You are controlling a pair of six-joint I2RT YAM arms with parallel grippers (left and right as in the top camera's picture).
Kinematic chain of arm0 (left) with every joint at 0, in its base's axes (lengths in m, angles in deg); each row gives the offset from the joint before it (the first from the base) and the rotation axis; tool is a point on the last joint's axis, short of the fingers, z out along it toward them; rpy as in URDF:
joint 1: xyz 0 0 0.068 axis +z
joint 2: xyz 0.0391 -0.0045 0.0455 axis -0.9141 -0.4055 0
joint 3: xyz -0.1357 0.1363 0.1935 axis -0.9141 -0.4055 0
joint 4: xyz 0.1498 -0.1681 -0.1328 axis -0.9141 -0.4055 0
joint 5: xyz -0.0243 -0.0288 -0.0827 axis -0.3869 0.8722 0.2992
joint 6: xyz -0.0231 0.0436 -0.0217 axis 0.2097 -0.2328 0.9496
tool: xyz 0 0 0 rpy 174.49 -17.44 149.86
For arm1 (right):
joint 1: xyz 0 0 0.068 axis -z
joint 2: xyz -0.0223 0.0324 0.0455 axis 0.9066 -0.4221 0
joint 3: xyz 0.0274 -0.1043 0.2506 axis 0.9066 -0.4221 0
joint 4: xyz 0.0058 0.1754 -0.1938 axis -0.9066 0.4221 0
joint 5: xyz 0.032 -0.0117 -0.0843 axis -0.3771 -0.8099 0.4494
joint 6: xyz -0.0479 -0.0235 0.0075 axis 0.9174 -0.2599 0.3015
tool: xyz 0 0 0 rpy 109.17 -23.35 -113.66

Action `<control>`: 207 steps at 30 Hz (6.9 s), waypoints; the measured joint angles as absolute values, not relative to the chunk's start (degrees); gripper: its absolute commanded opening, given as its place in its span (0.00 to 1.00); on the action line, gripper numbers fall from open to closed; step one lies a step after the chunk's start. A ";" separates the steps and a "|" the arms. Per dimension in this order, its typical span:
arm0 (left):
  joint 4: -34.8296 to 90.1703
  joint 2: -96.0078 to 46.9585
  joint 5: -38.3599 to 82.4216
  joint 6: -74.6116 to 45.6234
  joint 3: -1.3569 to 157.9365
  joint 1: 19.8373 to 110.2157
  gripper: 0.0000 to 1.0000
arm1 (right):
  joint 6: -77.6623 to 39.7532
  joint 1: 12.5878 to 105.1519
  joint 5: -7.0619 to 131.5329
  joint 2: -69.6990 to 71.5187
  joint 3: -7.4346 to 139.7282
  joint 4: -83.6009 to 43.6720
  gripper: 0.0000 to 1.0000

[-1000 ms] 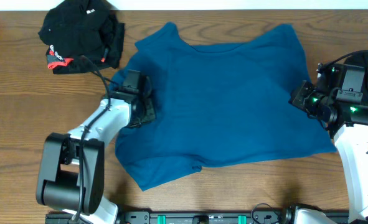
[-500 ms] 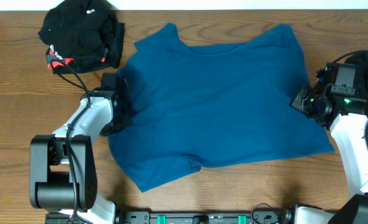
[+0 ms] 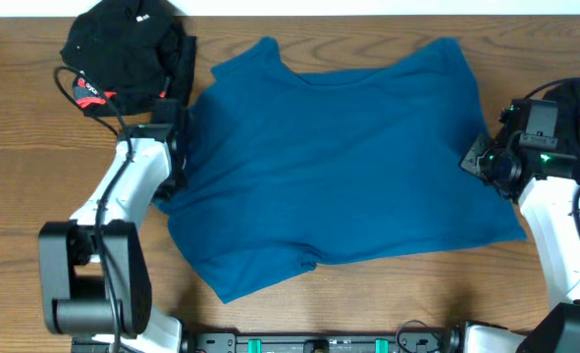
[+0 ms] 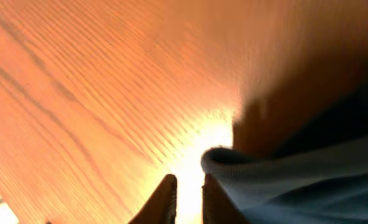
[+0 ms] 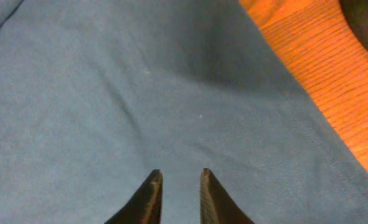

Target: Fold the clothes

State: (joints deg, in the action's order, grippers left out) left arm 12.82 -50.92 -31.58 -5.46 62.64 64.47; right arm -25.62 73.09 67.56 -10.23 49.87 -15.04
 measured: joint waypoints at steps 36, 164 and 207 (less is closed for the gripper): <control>-19.22 -22.13 2.60 2.28 59.41 49.69 0.92 | -25.88 69.22 67.56 -10.23 49.85 -8.22 0.99; 13.58 -21.15 -1.12 15.29 36.81 46.15 0.97 | -41.97 80.45 73.02 -10.25 37.42 -2.77 0.99; 38.35 -30.79 -1.75 -0.71 33.83 47.66 0.49 | -43.11 80.45 72.80 -10.25 37.39 3.15 0.99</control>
